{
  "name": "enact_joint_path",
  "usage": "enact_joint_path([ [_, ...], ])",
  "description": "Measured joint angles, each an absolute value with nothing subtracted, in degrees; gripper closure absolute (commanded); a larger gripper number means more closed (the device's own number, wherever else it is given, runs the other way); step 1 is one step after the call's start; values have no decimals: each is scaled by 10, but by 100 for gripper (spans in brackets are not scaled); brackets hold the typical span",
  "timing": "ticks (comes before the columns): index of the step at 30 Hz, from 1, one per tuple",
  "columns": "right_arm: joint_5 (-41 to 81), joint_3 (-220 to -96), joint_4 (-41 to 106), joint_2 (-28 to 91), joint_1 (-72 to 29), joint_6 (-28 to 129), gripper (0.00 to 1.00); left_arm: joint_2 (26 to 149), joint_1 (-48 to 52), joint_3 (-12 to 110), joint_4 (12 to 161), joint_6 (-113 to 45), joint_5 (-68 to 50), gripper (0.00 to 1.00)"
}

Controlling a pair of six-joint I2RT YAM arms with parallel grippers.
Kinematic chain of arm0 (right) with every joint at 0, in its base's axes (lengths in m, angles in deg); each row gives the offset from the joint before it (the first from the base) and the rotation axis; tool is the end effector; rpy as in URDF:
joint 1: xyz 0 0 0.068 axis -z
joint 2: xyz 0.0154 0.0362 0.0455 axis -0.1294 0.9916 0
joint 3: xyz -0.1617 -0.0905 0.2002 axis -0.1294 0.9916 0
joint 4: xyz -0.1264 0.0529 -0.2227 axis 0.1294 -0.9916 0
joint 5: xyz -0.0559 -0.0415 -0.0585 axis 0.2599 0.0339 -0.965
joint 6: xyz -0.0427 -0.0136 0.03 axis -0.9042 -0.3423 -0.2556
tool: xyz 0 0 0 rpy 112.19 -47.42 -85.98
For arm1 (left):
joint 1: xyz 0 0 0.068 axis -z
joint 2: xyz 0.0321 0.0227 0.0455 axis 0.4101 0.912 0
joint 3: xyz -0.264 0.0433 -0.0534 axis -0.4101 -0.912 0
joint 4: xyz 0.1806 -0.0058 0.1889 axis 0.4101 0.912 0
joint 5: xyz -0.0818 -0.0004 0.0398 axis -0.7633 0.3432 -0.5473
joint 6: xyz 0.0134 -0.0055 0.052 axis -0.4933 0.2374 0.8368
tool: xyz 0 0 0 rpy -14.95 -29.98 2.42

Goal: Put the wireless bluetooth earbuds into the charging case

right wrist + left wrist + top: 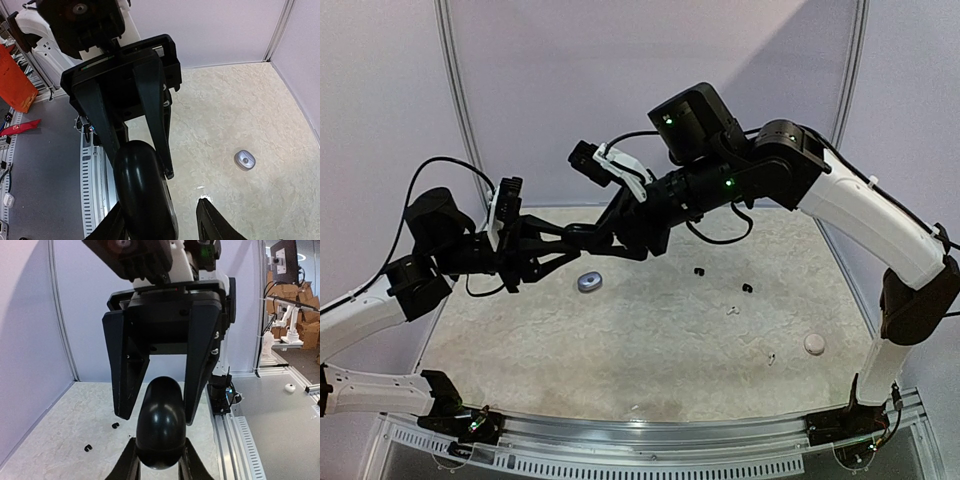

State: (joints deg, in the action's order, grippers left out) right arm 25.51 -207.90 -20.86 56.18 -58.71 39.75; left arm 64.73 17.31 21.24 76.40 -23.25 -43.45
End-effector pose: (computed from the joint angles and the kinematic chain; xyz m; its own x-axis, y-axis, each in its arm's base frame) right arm 0.1509 0.3604 0.4471 -0.1562 -0.5257 -0.8362 -0.9795 0.1912 0.0627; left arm 0.1431 -0.1590 0.3522 0.0361 -0.0387 -0.9986 0.9943 0.1022 0.0319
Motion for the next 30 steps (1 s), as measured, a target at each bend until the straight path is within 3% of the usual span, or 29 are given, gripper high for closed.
enact_joint_path([
  [24, 236, -2060, -168, 562, -580, 417, 54, 641, 174, 218, 850, -139, -439, 100],
  [30, 237, -2059, -166, 562, -579, 417, 50, 641, 174, 217, 842, -170, -439, 100],
])
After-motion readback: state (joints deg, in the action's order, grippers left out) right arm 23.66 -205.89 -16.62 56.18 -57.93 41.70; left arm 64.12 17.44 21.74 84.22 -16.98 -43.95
